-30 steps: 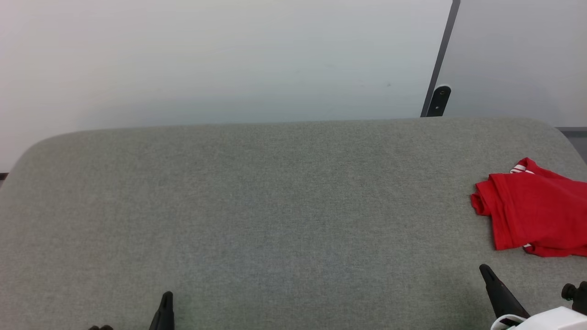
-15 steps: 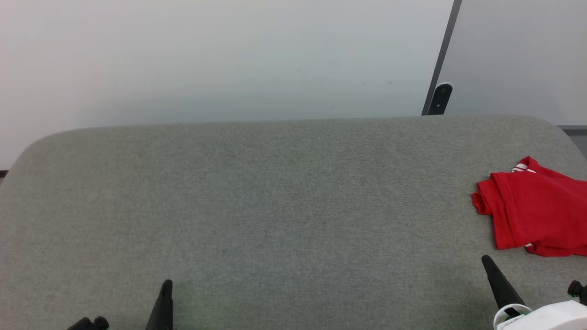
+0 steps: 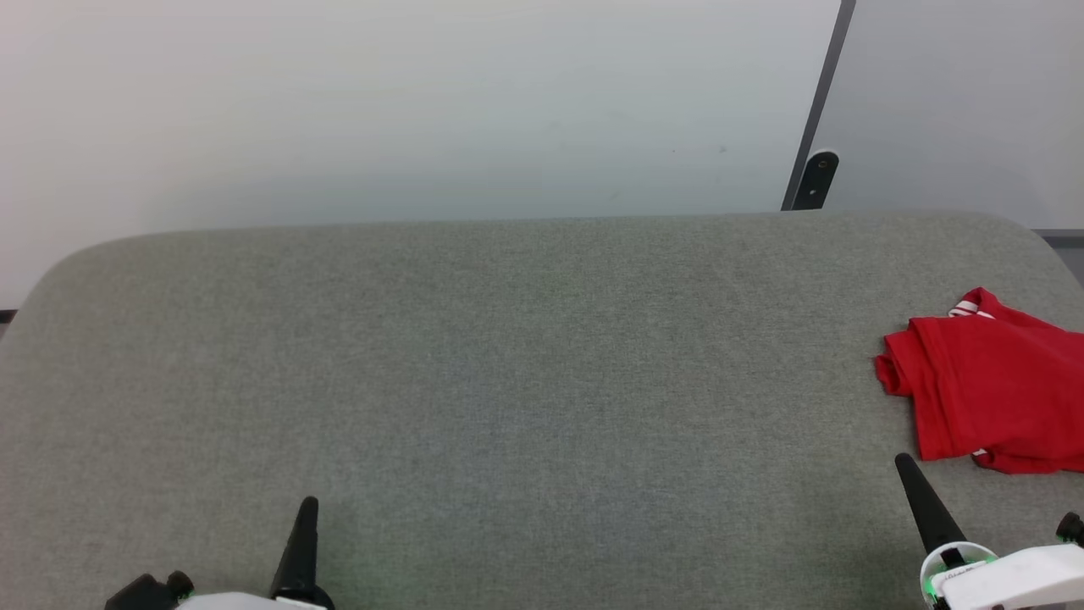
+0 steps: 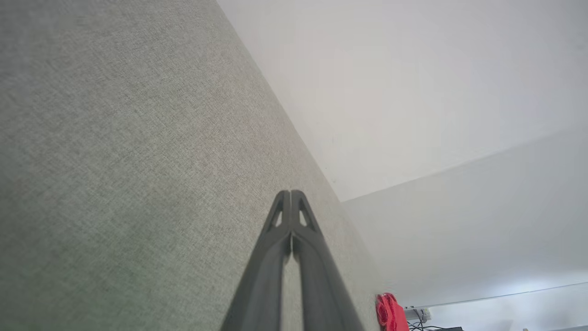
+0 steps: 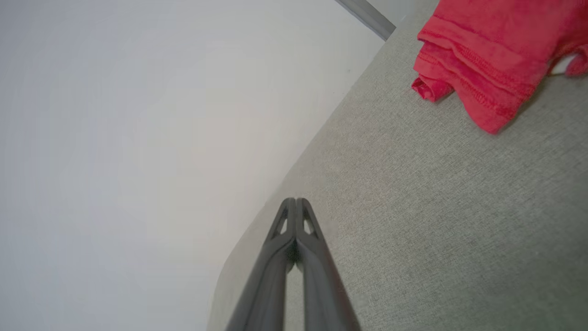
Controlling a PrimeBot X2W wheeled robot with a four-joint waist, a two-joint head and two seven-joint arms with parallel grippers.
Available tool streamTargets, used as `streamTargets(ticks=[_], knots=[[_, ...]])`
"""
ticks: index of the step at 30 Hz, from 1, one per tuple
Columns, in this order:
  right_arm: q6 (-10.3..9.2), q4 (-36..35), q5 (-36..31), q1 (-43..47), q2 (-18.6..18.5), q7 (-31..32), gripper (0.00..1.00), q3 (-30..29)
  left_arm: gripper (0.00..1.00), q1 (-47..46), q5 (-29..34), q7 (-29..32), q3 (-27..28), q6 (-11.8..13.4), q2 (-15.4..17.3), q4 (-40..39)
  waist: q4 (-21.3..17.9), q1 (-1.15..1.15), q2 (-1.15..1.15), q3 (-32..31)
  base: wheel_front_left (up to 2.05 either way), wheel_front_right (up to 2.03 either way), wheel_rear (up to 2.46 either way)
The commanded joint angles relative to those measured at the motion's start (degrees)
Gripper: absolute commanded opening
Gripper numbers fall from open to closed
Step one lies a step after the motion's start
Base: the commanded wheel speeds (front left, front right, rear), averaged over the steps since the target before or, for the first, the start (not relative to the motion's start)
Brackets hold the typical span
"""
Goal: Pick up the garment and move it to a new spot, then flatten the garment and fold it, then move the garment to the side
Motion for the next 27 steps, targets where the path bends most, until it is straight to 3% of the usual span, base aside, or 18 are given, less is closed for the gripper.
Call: streamTargets(ticks=[1, 27], knots=[[-0.02, -0.06, 1.57, -1.26, 0.15, -0.21, 0.00, -0.39, 0.00, -1.53, -1.57, 0.46, 0.29, -0.38, 0.02, -0.30, 0.02, 0.00, 0.00, 0.04, 0.00, 0.00, 0.00], [-0.04, 2.93, 13.28, -4.18, 1.53, -0.63, 0.00, -1.74, 0.00, -4.96, -14.47, 4.06, 1.56, -0.95, -0.41, 0.79, 0.32, 0.00, 0.00, 0.61, 0.00, 0.00, 0.00]])
